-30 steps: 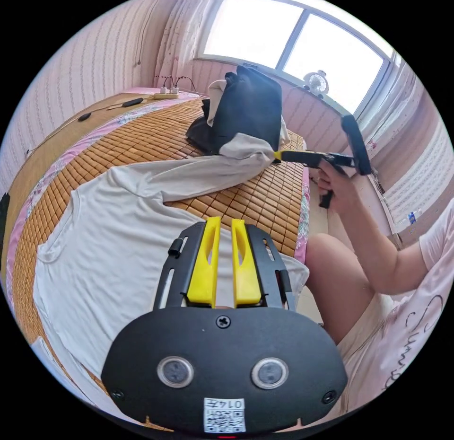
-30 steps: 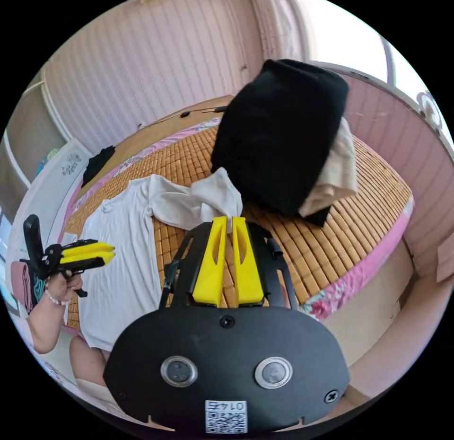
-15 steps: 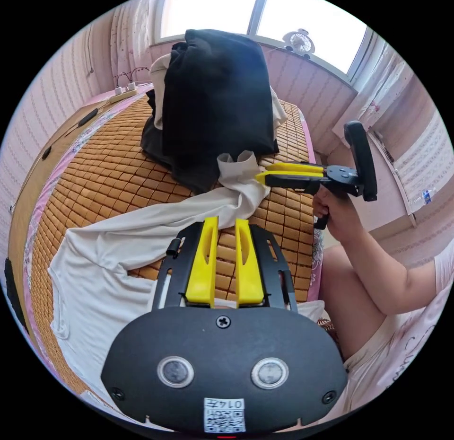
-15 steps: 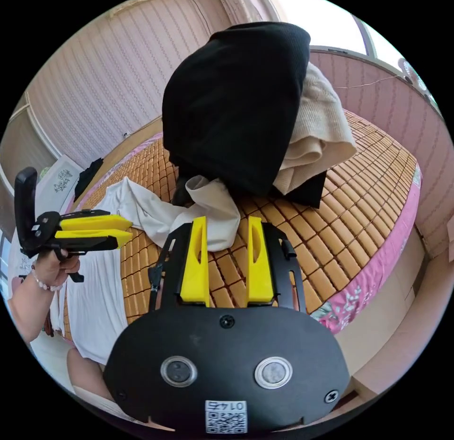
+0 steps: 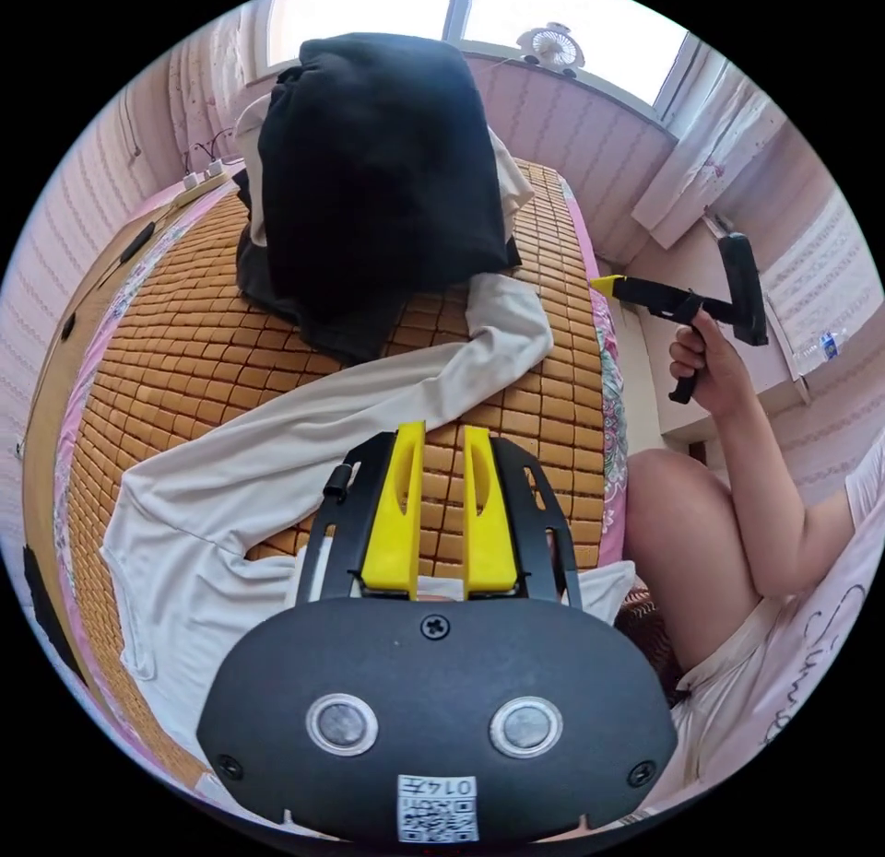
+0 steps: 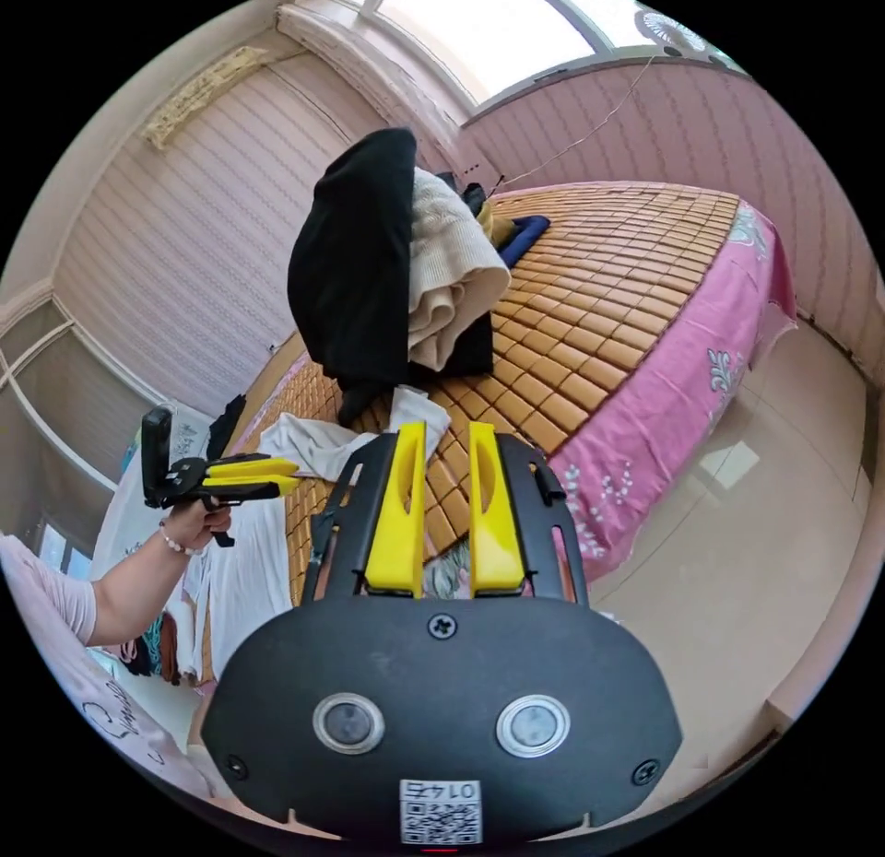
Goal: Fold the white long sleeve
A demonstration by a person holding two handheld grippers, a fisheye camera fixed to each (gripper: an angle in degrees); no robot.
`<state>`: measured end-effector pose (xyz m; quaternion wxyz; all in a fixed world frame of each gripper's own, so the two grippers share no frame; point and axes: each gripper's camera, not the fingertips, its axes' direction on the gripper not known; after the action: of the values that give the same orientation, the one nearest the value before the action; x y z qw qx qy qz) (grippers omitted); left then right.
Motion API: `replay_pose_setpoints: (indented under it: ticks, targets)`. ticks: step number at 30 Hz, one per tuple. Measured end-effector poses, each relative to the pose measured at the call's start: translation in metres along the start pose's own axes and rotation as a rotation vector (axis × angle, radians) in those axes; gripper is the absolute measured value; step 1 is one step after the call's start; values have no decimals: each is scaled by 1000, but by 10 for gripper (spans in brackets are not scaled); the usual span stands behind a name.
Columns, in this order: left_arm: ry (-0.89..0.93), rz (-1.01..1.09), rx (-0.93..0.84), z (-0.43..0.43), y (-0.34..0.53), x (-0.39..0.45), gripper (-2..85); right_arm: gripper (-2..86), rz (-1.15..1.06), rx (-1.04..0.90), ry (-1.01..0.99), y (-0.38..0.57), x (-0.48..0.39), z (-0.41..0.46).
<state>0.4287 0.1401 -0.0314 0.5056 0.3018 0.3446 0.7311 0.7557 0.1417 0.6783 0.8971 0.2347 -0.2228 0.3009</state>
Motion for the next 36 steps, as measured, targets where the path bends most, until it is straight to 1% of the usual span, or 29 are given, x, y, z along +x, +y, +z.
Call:
replay_pose_setpoints:
  ticks: [1, 4, 5, 6, 8, 10, 11, 12, 14, 16, 17, 18, 19, 22, 25, 27, 29, 30, 31, 33, 34, 35, 36]
  targets:
    - [-7, -6, -2, 1, -2, -2, 71, 100, -20, -8, 4, -3, -3, 7]
    - [0, -16, -12, 10, -16, -7, 72, 92, -126, -100, 140, -13, -22, 44]
    - [-5, -6, -22, 16, -24, -7, 73, 69, -163, -201, 208, -14, -25, 63]
    - [-17, 7, -38, 23, -31, -7, 73, 32, -191, -236, 248, -12, -25, 71]
    - [-39, 11, -72, 37, -40, -7, 66, 12, -209, -215, 258, -12, -21, 58]
    - [-57, 11, -101, 50, -47, -7, 39, 4, -230, -146, 236, -12, -12, 32]
    - [-73, 22, -89, 54, -48, -7, 4, 2, -277, -35, 201, -7, -5, 10]
    - [-74, 17, -81, 58, -48, -7, -1, 0, -290, 58, 180, 1, 7, -10]
    - [-29, -3, -78, 62, -47, -8, -6, 0, -236, 133, 146, 11, 31, -27]
    - [-10, -16, -43, 61, -45, -8, -8, 0, -113, 179, 119, 18, 57, -30]
    - [-21, -23, -30, 60, -44, -7, -9, -1, -48, 177, 100, 19, 72, -27]
    - [-24, -30, -20, 59, -43, -7, -9, -1, 21, 129, 95, 17, 84, -22]
    - [-18, -35, -18, 59, -44, -7, -9, -1, 42, 119, 104, 16, 87, -21]
    - [54, -49, -21, 58, -47, -9, -7, 0, 25, 157, 163, 12, 84, -19]
    - [55, -53, -28, 62, -55, -8, 10, 3, -19, 65, 169, 3, 77, 1]
    - [50, -47, -49, 71, -62, -6, 28, 5, -8, -56, 223, -2, 79, 23]
    - [45, -32, -112, 83, -68, -3, 26, 4, -41, -41, 190, -2, 78, 23]
    - [40, -8, -117, 85, -70, -1, 9, 3, -39, -34, 185, -3, 80, 19]
    - [50, 5, -122, 85, -71, 1, 1, 3, -35, -18, 180, -2, 82, 15]
    - [90, 88, -164, 79, -72, 9, -5, 3, -31, 129, 59, 2, 89, -12]
    - [89, 110, -166, 76, -72, 10, -6, 3, -26, 174, 17, 3, 91, -19]
    - [83, 133, -175, 72, -70, 11, -6, 4, -35, 262, -57, 6, 95, -31]
    - [73, 119, -189, 68, -68, 8, -5, 5, -31, 320, -69, 10, 98, -38]
